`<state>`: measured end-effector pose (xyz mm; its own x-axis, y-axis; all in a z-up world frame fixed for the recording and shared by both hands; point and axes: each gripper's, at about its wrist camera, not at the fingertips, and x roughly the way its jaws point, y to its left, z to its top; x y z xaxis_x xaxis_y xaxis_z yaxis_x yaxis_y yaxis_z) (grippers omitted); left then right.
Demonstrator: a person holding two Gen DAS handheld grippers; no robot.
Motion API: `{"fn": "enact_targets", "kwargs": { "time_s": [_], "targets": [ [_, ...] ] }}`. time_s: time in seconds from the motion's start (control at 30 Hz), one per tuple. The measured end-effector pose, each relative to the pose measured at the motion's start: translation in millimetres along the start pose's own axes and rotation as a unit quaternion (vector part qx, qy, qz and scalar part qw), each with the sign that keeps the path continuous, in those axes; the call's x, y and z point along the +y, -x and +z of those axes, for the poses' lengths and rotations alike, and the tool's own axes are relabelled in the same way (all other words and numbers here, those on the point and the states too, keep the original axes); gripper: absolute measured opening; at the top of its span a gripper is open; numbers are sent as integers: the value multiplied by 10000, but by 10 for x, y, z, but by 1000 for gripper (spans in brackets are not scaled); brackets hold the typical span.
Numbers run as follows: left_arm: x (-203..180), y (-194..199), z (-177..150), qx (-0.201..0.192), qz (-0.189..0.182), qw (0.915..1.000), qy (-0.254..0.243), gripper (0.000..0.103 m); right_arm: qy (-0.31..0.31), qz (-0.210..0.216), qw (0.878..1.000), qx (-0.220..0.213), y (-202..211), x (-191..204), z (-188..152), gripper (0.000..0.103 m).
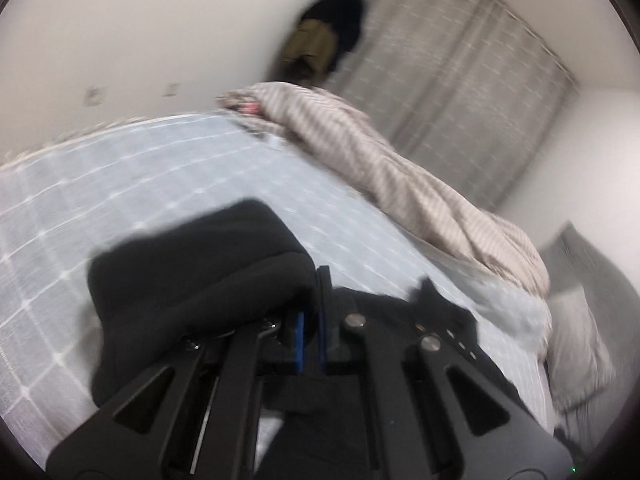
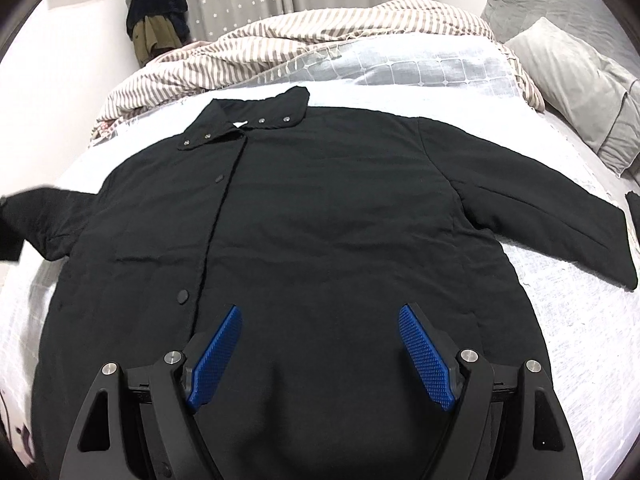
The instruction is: Fold large clothes
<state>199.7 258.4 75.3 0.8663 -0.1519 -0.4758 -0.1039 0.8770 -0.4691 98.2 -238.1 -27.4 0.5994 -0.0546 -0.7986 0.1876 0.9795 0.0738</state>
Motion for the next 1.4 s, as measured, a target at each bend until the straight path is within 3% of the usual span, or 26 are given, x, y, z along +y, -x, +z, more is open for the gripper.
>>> {"fn": "enact_targets", "kwargs": {
  "time_s": [0.23,0.37,0.43,0.5,0.53,0.63,0.67,0.73,0.9,1.0,1.07,1.13,1.23,1.4],
  "targets": [
    [-923,-157,-482,644,-680,9921,-831,6,-56,-11,10000,5,17,12,-20,82],
    [-1318,-341,-923,1185,-1106,9788,-1252,6,38,-84,10000,5,23,40,-46,82],
    [-1526,-430,-1209,1499,-1142,9667,-1731,7,57,-113,9999,14,24,46,-57,82],
    [-1707,-607,-1563,2142,-1182,9430,-2254,8,49,-113,9999,25,22,42,-64,82],
    [-1751,-702,-1753,2495,-1207,9291,-2448,17,45,-106,9999,29,20,43,-66,82],
    [-1789,-792,-2178,3163,-1243,8966,-2839,30,49,-110,9999,54,7,32,-65,82],
    [-1795,-755,-2244,3182,-1252,8930,-2927,33,54,-115,9999,64,2,26,-65,82],
    [-1804,-608,-2323,3102,-1396,8890,-3066,60,51,-126,9999,89,-11,12,-61,82],
    [-1830,-203,-2113,2649,-1636,8976,-3120,84,-70,-21,9999,130,-40,-30,-54,82],
    [-1749,38,-1881,2077,-1358,9135,-3224,95,-218,222,9994,174,-78,-45,-31,82],
    [-1612,122,-1686,1749,-1254,9244,-3149,95,-227,297,9992,117,-74,-12,-25,82],
    [-1472,139,-1538,1681,-1169,9332,-2953,95,-203,458,9987,62,-64,65,-25,82],
    [-1118,113,-1261,1477,-1122,9542,-2346,95,-200,809,9965,14,-50,226,-42,82],
    [-800,-35,-1090,1356,-1013,9684,-1834,95,525,1268,9904,-180,-22,905,-70,82]
  ]
}}
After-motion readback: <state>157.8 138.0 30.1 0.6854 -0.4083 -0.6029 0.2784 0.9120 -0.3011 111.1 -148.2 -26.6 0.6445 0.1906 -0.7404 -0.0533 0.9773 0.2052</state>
